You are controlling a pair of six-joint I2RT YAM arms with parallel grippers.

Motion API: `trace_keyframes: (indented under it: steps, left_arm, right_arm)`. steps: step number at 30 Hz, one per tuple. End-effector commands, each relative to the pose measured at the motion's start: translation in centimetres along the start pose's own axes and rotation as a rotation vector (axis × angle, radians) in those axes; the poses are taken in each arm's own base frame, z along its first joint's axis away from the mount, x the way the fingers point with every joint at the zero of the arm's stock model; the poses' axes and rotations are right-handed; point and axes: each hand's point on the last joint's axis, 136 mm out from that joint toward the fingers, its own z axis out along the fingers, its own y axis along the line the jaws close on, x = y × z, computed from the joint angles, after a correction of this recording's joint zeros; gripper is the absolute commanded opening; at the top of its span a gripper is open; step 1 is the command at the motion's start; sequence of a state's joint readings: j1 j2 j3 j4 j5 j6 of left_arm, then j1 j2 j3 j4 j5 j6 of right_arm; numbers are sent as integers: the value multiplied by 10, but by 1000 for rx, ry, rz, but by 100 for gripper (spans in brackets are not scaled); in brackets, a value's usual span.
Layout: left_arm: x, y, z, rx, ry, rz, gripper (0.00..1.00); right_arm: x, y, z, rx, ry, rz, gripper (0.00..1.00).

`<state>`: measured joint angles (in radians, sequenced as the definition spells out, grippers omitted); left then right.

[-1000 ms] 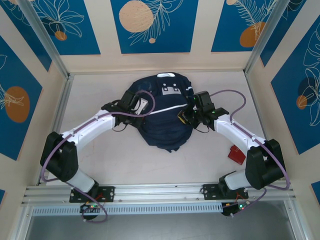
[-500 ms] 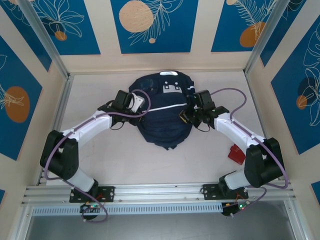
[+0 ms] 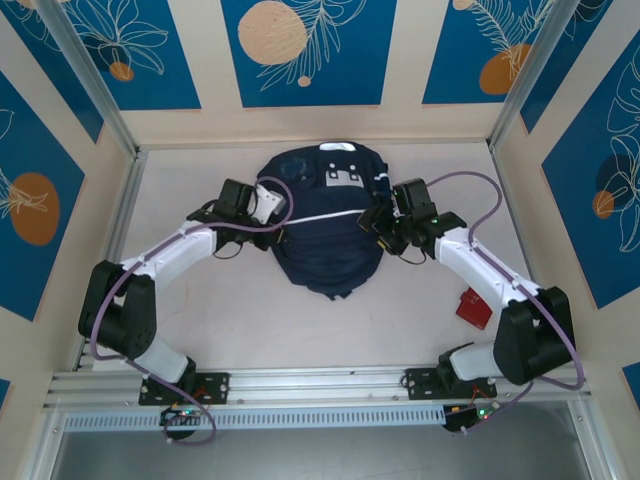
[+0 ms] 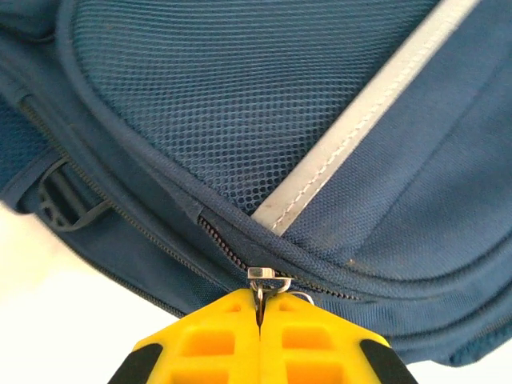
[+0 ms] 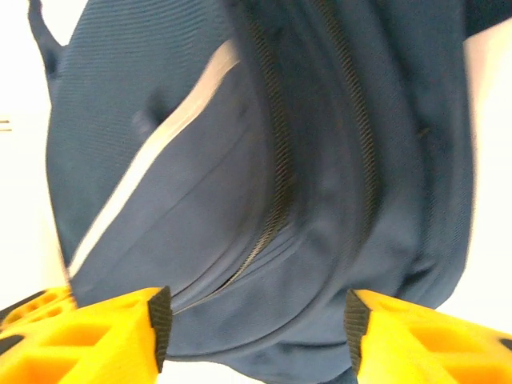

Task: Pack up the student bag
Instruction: Unzip the student bag at the center of the table.

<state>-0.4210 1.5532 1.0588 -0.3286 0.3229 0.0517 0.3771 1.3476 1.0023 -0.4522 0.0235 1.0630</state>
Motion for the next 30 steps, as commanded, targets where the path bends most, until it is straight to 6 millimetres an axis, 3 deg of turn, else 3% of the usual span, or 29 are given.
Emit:
trace_keyframes:
  steps: [1,9,12,17,22,24,30]
  left_arm:
    - [-9,-50,-9,171,-42,48,0]
    - [-10,-106,3,250,-37,120,0]
    - [-11,-112,9,238,-21,139,0]
    - [-10,-109,15,204,-3,140,0]
    - [-12,-103,12,158,-3,130,0]
    - [-12,-96,11,113,8,115,0]
    - [-1,-65,6,-55,89,66,5]
  right_arm:
    - [5,9,-18,-27,-10,3,65]
    - [44,10,-5,-63,124,112,61]
    - [50,10,3,-49,150,131,58]
    - [50,4,17,-12,162,156,52]
    - [48,-4,28,24,153,160,33]
    - [45,-9,31,45,135,148,23]
    - [36,-25,31,126,78,121,15]
